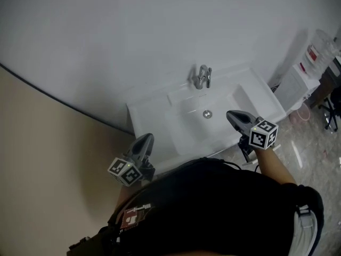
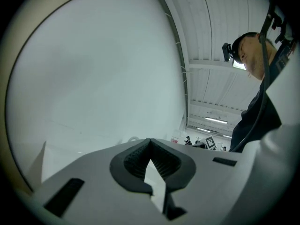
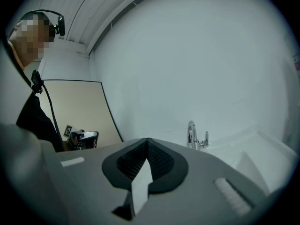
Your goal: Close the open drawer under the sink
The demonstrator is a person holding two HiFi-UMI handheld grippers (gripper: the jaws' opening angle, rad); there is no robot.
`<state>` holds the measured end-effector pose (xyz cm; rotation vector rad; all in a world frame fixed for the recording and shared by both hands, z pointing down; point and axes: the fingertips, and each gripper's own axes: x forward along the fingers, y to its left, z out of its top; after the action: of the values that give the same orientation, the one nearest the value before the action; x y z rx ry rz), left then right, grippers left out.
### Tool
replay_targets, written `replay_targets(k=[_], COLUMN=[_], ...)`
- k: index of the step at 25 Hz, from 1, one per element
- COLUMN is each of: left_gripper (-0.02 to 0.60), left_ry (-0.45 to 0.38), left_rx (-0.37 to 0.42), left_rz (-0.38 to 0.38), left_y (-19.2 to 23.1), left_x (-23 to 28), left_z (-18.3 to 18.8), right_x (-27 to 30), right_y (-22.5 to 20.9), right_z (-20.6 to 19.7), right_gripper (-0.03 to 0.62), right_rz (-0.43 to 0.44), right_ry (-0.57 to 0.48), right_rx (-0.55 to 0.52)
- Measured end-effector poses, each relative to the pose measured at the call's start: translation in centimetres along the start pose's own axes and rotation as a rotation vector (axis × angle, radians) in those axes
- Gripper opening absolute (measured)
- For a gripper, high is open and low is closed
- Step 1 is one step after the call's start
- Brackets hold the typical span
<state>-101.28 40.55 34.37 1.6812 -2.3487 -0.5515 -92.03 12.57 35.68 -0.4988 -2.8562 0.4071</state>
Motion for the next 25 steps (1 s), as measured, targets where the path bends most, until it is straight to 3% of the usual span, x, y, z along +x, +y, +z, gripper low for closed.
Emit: replay_targets(k=[5,15,25], left_gripper=[-0.009,-0.009,-0.009], left_ry=[0.011,0.096,0.235], left_rx=[-0.009,0.007,0.002], left_rz=[-0.044,-0.112,-0.274], left_y=[-2.0,-9.9,-17.5], left_x=[4.2,16.4,26.4], left_z=[-0.8,-3.6,-9.1], right_x=[-3.9,-14.1,-24.1], right_y=[-3.6,-13.2,-20.7], right_z=[0.4,1.5,-1.0], right_gripper=[-0.009,-0.009,-0.009], right_rz=[-0.052,-0.138,-0.280], right_ry=[-0.021,-0.061,-0.123], right_rx=[0.007,0.046,0.141])
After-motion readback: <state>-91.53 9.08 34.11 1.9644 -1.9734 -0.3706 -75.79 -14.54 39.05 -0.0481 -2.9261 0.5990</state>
